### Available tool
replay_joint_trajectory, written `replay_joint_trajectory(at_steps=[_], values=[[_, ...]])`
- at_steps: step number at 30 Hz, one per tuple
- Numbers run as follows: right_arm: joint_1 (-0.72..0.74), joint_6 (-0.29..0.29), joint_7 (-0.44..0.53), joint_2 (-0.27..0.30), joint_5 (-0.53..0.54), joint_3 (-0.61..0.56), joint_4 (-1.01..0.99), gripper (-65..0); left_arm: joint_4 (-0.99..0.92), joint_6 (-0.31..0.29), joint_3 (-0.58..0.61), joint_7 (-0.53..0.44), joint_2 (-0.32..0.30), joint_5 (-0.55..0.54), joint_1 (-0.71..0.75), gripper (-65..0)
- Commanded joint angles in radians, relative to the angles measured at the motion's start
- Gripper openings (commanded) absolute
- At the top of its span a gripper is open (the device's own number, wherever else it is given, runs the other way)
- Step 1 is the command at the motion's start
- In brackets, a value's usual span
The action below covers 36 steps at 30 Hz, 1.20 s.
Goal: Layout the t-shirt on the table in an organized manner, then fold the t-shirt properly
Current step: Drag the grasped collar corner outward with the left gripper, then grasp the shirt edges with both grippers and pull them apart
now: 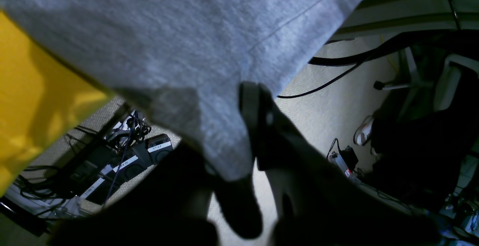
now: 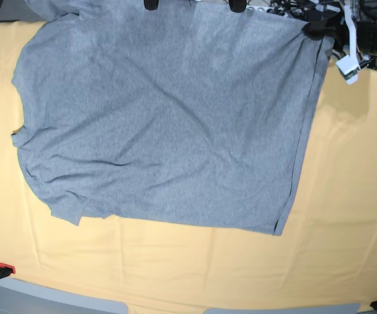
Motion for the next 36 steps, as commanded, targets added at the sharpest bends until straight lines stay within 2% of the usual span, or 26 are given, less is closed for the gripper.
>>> replay_joint_trajectory(at_steps=[1, 10, 18, 22, 26, 29, 33, 36], values=[[-0.019, 0.005, 0.011, 0.006, 0.010, 0.010, 0.008, -65.0, 0.013, -0.004, -0.012, 0.000, -0.017, -0.016, 0.005, -65.0], [0.029, 0.005, 0.011, 0.016, 0.005, 0.010, 0.008, -65.0, 0.079, -0.004, -0.012, 0.000, -0.008, -0.016, -0.068, -65.0], [0.143, 0.005, 0.011, 0.045, 0.006, 0.010, 0.008, -65.0, 0.088, -0.004, -0.012, -0.006, 0.053, -0.016, -0.252, -65.0], [0.209, 0.005, 0.011, 0.060, 0.005, 0.010, 0.008, -65.0, 0.087, -0.004, -0.012, -0.012, 0.068, -0.016, -0.325, -65.0], [0.259, 0.005, 0.011, 0.062, 0.006, 0.009, 0.008, -65.0, 0.087, -0.004, -0.006, -0.013, 0.109, -0.016, -0.370, -65.0], [0.298, 0.005, 0.011, 0.065, 0.005, 0.008, 0.008, -65.0, 0.087, -0.004, 0.034, -0.012, 0.135, -0.016, -0.400, -65.0], [0.331, 0.005, 0.011, 0.072, -0.002, 0.008, 0.008, -65.0, 0.087, -0.004, 0.125, -0.021, 0.138, -0.016, -0.403, -65.0], [0.358, 0.005, 0.018, 0.073, -0.002, 0.008, 0.008, -65.0, 0.087, -0.004, 0.179, -0.077, 0.138, 0.047, -0.410, -65.0]])
